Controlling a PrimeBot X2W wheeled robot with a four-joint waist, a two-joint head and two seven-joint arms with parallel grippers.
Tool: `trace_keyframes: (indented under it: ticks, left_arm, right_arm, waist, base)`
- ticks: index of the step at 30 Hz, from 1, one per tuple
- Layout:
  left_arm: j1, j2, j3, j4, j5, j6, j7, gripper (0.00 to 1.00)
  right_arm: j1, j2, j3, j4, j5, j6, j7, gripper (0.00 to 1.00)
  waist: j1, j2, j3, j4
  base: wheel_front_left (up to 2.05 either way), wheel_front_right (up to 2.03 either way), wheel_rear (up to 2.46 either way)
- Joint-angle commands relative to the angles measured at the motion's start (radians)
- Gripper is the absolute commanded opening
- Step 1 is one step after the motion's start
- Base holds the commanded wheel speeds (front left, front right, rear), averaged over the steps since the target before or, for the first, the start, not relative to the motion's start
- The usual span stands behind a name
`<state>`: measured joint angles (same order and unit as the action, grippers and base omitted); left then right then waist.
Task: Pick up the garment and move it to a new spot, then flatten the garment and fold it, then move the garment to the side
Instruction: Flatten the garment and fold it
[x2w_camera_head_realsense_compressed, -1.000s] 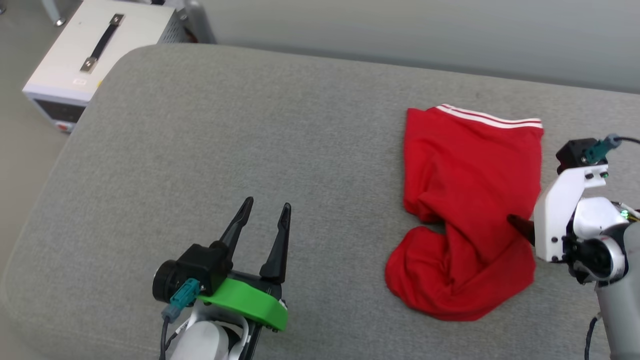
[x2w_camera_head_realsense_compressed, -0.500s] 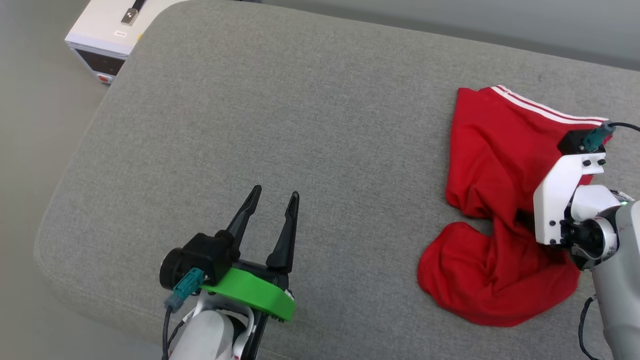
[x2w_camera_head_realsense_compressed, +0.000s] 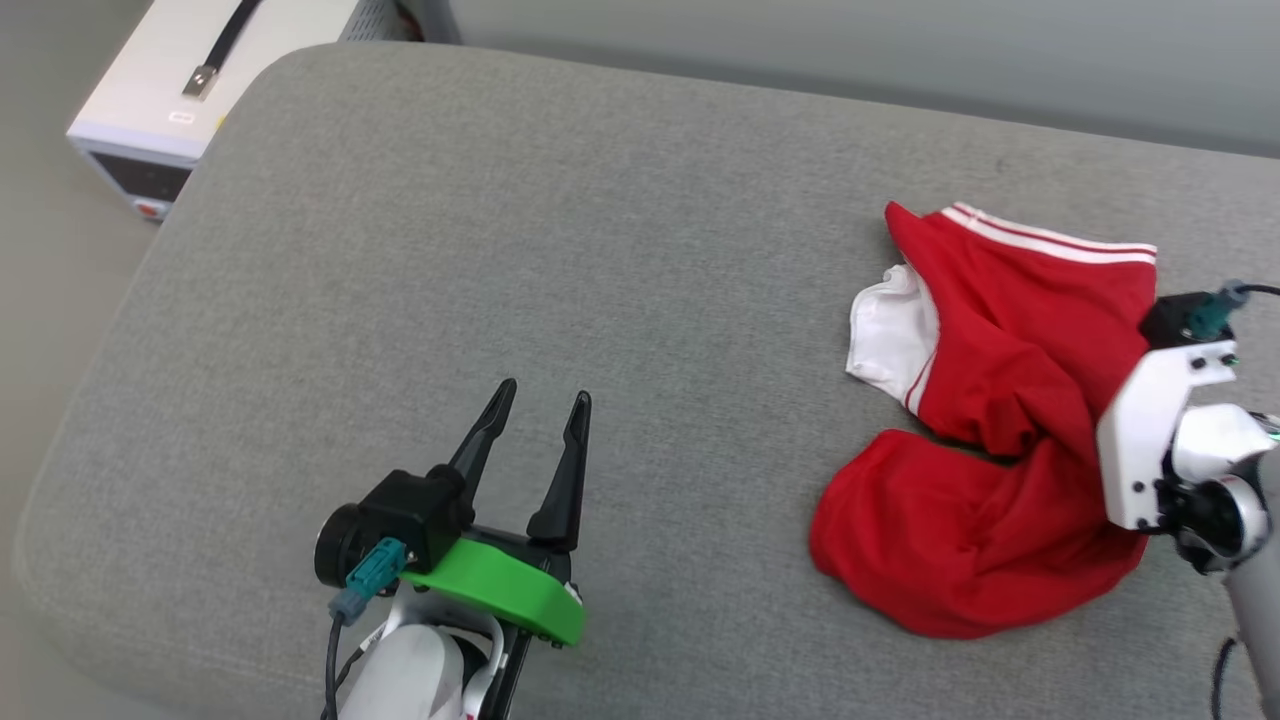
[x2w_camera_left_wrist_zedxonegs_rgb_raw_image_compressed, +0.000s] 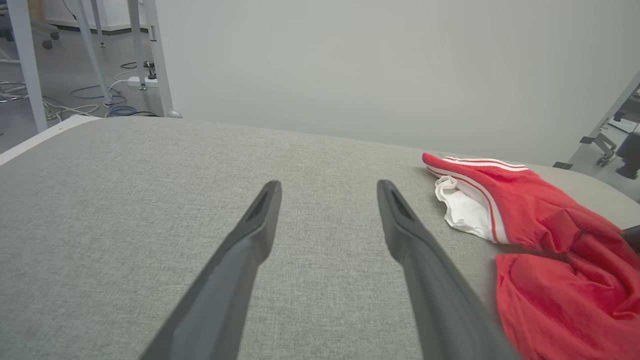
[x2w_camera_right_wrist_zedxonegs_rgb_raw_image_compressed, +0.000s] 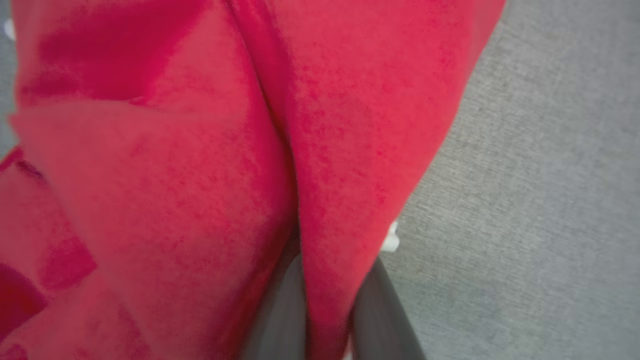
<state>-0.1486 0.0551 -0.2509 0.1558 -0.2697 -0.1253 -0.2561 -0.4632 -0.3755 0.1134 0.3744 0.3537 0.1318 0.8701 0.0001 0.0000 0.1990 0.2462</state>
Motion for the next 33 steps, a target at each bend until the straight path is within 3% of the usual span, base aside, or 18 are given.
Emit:
trace_keyframes:
  ticks: [1, 6, 12, 13, 14, 23, 33]
  left_arm:
    - [0.003, -0.005, 0.002, 0.003, 0.008, -0.005, -0.006, 1.00]
    - [0.007, -0.005, 0.003, 0.003, 0.009, -0.005, -0.006, 1.00]
    - [0.010, -0.005, -0.002, 0.014, 0.006, -0.005, -0.006, 1.00]
    - [0.010, -0.005, -0.003, 0.016, 0.005, -0.005, -0.006, 1.00]
    - [0.011, -0.005, -0.004, 0.018, 0.004, -0.005, -0.006, 1.00]
    - [0.022, -0.005, 0.003, 0.033, 0.001, -0.005, -0.006, 1.00]
    - [0.039, -0.005, 0.023, 0.024, -0.009, -0.005, -0.006, 1.00]
  right_arm:
    - [0.024, -0.022, -0.009, -0.002, 0.004, -0.001, -0.010, 0.00]
    - [0.068, -0.067, -0.057, -0.004, -0.011, -0.001, -0.040, 0.00]
    - [0.103, -0.047, -0.099, 0.020, -0.034, -0.001, -0.109, 0.00]
    - [0.105, -0.044, -0.102, 0.021, -0.041, -0.001, -0.124, 0.34]
    - [0.107, -0.040, -0.107, 0.025, -0.050, -0.001, -0.146, 1.00]
    - [0.119, 0.004, -0.133, -0.003, -0.043, -0.001, -0.396, 1.00]
    - [0.224, 0.051, -0.162, -0.187, -0.017, -0.001, -0.758, 1.00]
  waist:
    - [-0.0001, 0.0000, -0.030, -0.035]
    - [-0.0001, 0.0000, -0.039, -0.067]
    - [-0.0001, 0.0000, -0.041, -0.094]
    - [-0.0001, 0.0000, -0.042, -0.098]
    - [-0.0001, 0.0000, -0.044, -0.102]
    - [-0.0001, 0.0000, -0.091, -0.143]
    - [-0.0001, 0.0000, -0.157, -0.205]
  base:
    - [0.00, 0.00, 0.00]
    - [0.00, 0.00, 0.00]
    - [0.00, 0.00, 0.00]
    - [0.00, 0.00, 0.00]
    - [0.00, 0.00, 0.00]
    - [0.00, 0.00, 0.00]
    - [0.00, 0.00, 0.00]
